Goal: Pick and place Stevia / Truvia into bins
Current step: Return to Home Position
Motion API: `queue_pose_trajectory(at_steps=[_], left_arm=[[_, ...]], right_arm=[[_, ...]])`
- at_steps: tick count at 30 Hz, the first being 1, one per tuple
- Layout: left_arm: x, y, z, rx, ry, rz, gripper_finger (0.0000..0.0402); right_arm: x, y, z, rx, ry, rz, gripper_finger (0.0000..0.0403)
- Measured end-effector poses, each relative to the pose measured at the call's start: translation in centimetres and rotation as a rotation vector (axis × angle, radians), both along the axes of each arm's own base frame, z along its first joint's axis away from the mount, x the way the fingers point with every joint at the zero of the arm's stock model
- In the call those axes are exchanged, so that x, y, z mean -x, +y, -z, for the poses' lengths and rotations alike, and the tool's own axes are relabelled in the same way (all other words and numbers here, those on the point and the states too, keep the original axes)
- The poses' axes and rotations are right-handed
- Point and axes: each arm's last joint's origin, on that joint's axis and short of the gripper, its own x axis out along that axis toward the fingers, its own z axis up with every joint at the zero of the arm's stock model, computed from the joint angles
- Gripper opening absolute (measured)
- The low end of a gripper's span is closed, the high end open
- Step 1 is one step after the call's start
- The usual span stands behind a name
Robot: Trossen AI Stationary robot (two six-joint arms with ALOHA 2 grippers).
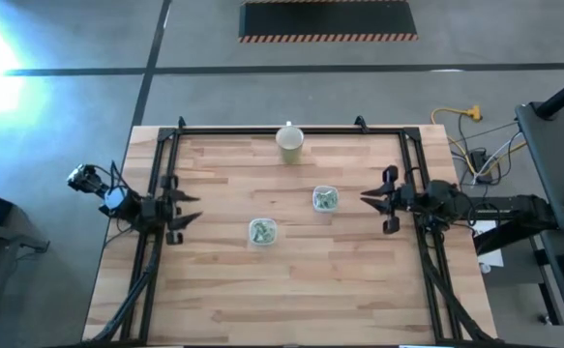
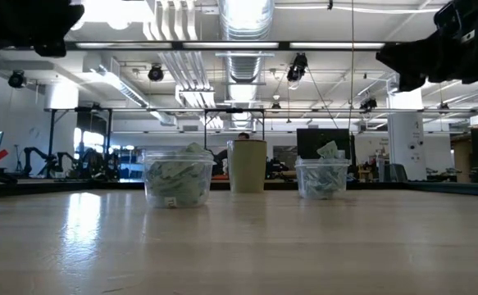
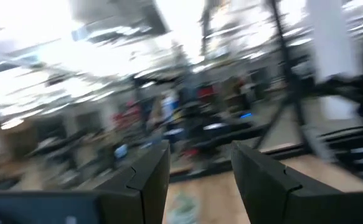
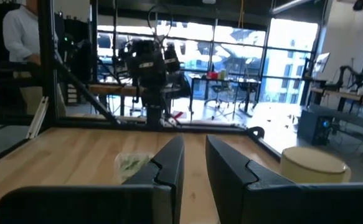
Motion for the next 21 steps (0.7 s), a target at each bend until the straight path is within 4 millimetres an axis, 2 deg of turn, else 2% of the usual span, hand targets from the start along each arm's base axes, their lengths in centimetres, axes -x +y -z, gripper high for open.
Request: queue_pose_trajectory(at_steps=[4, 10, 21], left_arm=[[-0.3, -0.2, 0.8, 0.0, 0.003, 0.061, 0.0155], [-0.5, 0.2, 0.6, 0.004, -0.027, 0.087, 0.0155], [-1.1, 2.0, 1.3, 0.043, 0.04, -0.061, 0.0155]], right_arm=[[0.0, 0.0, -0.3, 0.026, -0.035, 0.003, 0.0056], [0.1, 0.0, -0.6, 0.054, -0.062, 0.006, 0.0056], [0.0, 0.0, -0.3, 0.06, -0.029, -0.018, 0.0056]])
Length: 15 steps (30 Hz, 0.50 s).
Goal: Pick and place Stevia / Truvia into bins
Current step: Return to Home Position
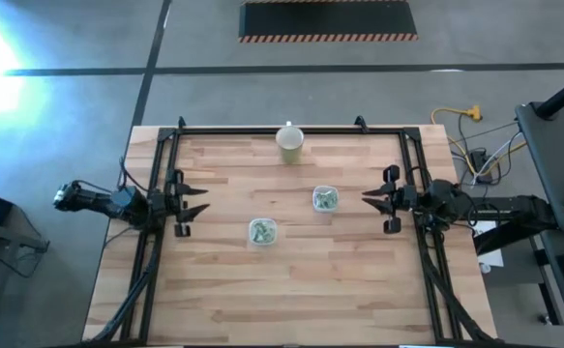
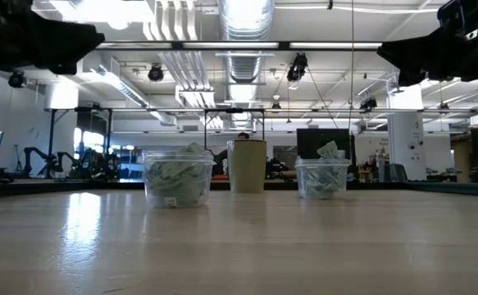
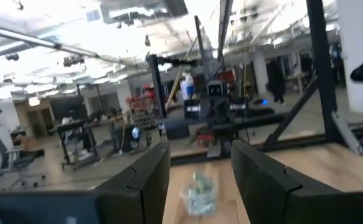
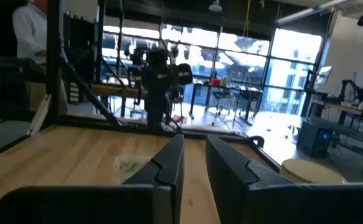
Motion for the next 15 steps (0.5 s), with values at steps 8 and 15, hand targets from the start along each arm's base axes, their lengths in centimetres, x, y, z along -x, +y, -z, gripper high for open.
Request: queue_pose_trajectory(at_steps=[8, 15], left_arm=[[-0.1, 0.23, 0.63, 0.002, 0.069, -0.08, 0.0155], [-0.08, 0.26, 0.59, 0.004, 0.074, -0.089, 0.0155]], right_arm=[[-0.08, -0.12, 0.72, -0.022, 0.074, 0.008, 0.0056], [0.43, 0.14, -0.15, 0.032, -0.018, -0.059, 0.0056]])
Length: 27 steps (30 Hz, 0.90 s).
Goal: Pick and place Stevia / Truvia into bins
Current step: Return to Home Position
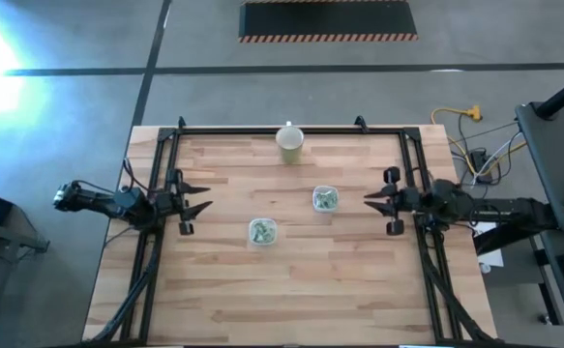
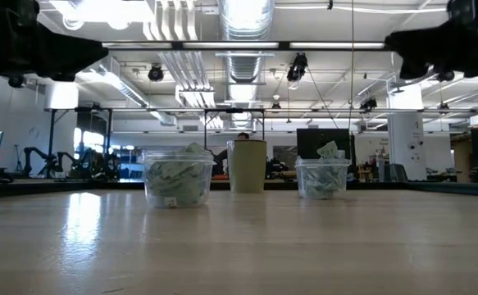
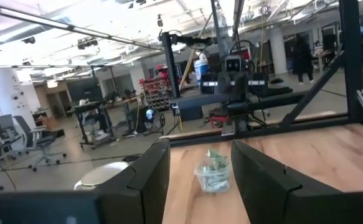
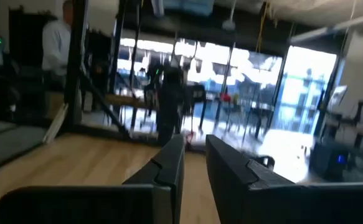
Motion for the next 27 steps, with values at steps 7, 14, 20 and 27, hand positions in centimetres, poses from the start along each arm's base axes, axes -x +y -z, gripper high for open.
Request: queue_pose_trajectory(at_steps=[7, 14, 20, 27], left_arm=[[0.3, 0.0, -1.2, -0.004, -0.003, 0.003, 0.0155], [0.5, 0.1, -2.0, -0.002, -0.011, 0.007, 0.0155], [0.5, 0.1, -1.9, -0.013, 0.037, 0.008, 0.0155], [0.5, -0.1, -1.4, 0.004, 0.071, 0.064, 0.0155]], right_arm=[[1.2, 0.1, -0.4, 0.019, -0.06, -0.004, 0.0056], [1.3, 0.2, -0.7, 0.019, -0.068, -0.007, 0.0056], [1.3, 0.1, -0.6, 0.018, -0.055, -0.005, 0.0056], [1.2, 0.1, -0.4, 0.015, -0.034, -0.004, 0.0056]])
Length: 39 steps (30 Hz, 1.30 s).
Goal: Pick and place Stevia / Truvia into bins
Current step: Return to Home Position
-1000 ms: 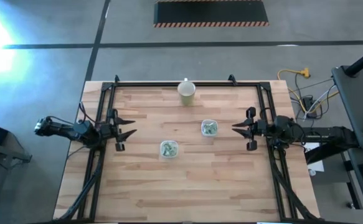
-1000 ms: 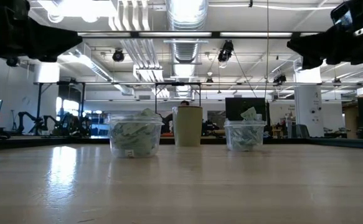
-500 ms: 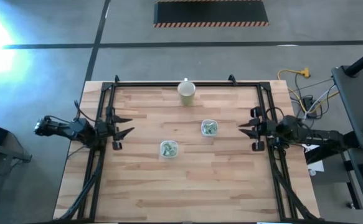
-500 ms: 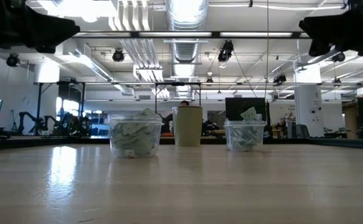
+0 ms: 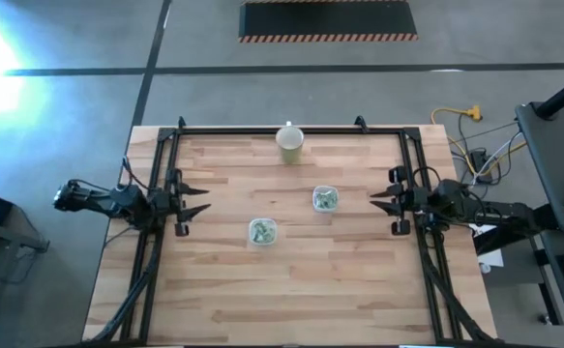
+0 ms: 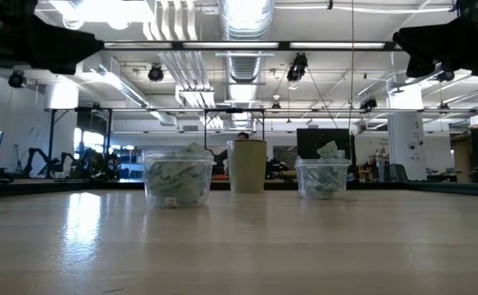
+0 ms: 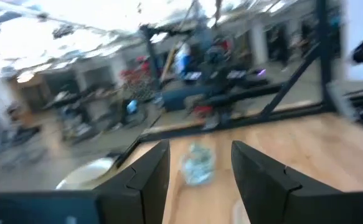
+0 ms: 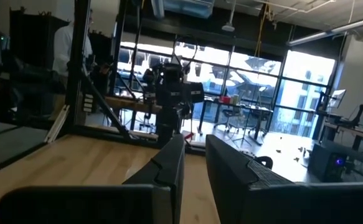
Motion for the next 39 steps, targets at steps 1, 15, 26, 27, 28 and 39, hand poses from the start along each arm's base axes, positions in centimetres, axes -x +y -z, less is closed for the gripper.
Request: queue_pose_trajectory(at_steps=[1, 15, 26, 27, 28, 39], left_arm=[[0.0, -0.1, -0.1, 0.002, -0.016, 0.032, 0.0155], [-0.3, -0.4, 0.7, 0.03, -0.045, 0.13, 0.0155], [-0.6, -0.2, 1.8, 0.062, -0.05, 0.124, 0.0155], [-0.6, -0.2, 1.8, 0.066, -0.052, 0.122, 0.0155], [-0.6, -0.1, 1.8, 0.069, -0.057, 0.119, 0.0155], [-0.9, -0.2, 3.0, 0.101, 0.061, 0.112, 0.0155]], right_arm=[[0.0, 0.0, 0.0, 0.0, -0.001, 0.0, 0.0056], [0.1, 0.0, -0.3, 0.007, -0.027, 0.001, 0.0056], [0.1, 0.0, -0.2, 0.009, -0.026, 0.002, 0.0056], [0.1, 0.0, -0.2, 0.009, -0.026, 0.002, 0.0056], [0.1, 0.0, -0.2, 0.009, -0.026, 0.002, 0.0056], [-0.1, 0.0, 0.2, -0.004, 0.014, 0.011, 0.0056]])
